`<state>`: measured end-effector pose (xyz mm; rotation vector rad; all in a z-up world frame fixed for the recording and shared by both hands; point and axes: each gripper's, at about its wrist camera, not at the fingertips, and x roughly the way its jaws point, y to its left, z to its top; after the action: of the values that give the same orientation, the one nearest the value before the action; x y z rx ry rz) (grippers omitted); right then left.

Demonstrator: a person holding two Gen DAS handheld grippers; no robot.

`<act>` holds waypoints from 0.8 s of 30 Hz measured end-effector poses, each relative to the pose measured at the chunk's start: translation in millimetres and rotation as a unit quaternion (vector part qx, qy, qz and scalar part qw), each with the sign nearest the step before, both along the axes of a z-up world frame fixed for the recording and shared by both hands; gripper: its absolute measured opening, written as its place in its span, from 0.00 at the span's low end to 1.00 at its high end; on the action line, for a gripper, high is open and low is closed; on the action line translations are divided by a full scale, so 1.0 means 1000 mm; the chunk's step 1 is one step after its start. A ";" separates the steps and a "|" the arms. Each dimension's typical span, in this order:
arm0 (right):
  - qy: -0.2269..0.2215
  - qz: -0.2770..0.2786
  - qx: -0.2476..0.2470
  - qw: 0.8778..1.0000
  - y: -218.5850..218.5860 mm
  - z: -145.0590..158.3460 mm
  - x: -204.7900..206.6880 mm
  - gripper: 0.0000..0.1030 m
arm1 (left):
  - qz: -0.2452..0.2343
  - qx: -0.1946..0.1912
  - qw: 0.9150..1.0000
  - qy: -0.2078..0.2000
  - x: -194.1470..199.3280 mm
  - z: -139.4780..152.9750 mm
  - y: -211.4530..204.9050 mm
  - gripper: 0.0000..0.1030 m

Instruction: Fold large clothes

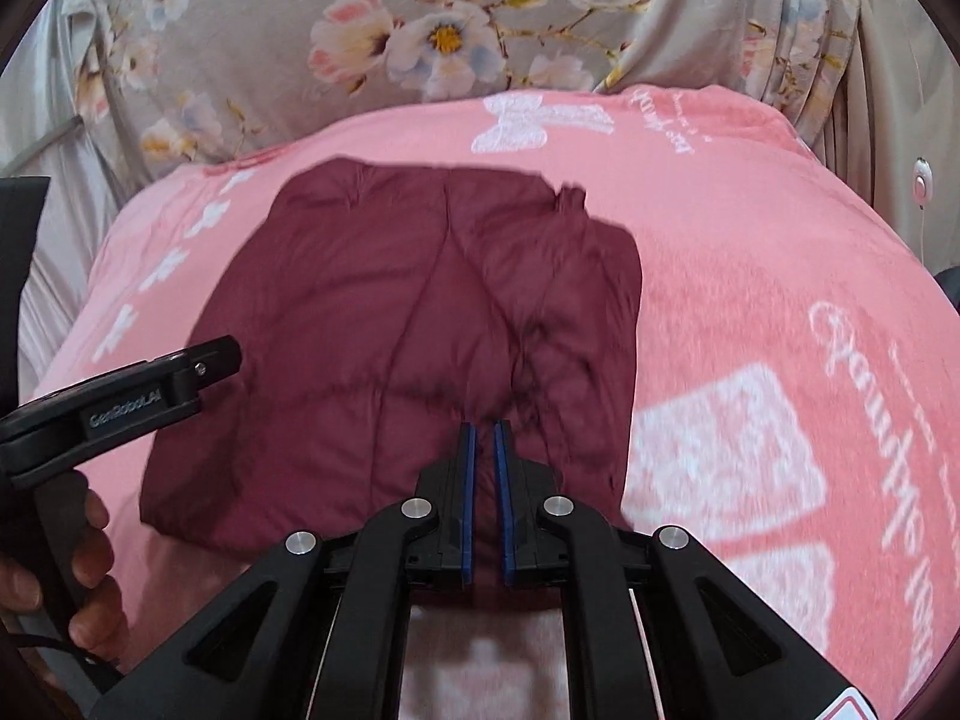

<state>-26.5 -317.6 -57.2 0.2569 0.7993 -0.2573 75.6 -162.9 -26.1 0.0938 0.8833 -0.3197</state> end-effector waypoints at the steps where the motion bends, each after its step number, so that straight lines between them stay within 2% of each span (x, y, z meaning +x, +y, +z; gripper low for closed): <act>1: 0.005 -0.002 -0.001 1.000 0.000 -0.005 -0.003 0.08 | -0.001 0.002 1.000 0.011 -0.003 -0.006 0.002 0.85; 4: 0.017 -0.012 0.009 1.000 -0.001 -0.020 -0.005 0.08 | 0.002 -0.006 0.999 0.032 -0.005 -0.022 0.007 0.86; 6: 0.015 -0.014 0.011 1.000 -0.001 -0.027 -0.008 0.07 | 0.003 -0.003 1.000 0.024 -0.009 -0.025 0.008 0.86; 11: 0.015 -0.016 -0.031 0.999 0.011 -0.036 -0.005 0.07 | 0.005 0.018 1.000 -0.003 -0.015 -0.033 0.001 0.87; 15: 0.017 -0.014 -0.041 0.999 0.012 -0.037 -0.003 0.07 | 0.008 0.024 1.000 -0.014 -0.017 -0.038 -0.003 0.87; 19: 0.010 -0.014 -0.021 1.000 0.004 -0.025 -0.009 0.10 | 0.006 0.003 1.000 0.017 -0.008 -0.030 0.006 0.87; 21: -0.007 -0.021 -0.005 1.000 -0.003 -0.013 -0.014 0.29 | 0.014 -0.016 0.999 0.027 -0.004 -0.021 0.018 0.85; 22: -0.020 -0.029 0.002 0.999 -0.008 -0.006 -0.017 0.57 | 0.021 -0.029 0.999 0.024 -0.002 -0.014 0.026 0.86; 23: -0.039 -0.043 0.006 0.998 -0.015 0.003 -0.021 0.81 | 0.031 -0.046 0.998 0.019 0.003 -0.007 0.034 0.87; 24: -0.058 -0.053 0.010 0.997 -0.021 0.009 -0.024 0.85 | 0.036 -0.060 0.997 0.021 0.009 -0.002 0.041 0.93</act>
<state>-50.1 -338.2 -48.1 0.3295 0.6749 -0.3312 84.5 -121.9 -28.1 -0.0562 0.9044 -0.3078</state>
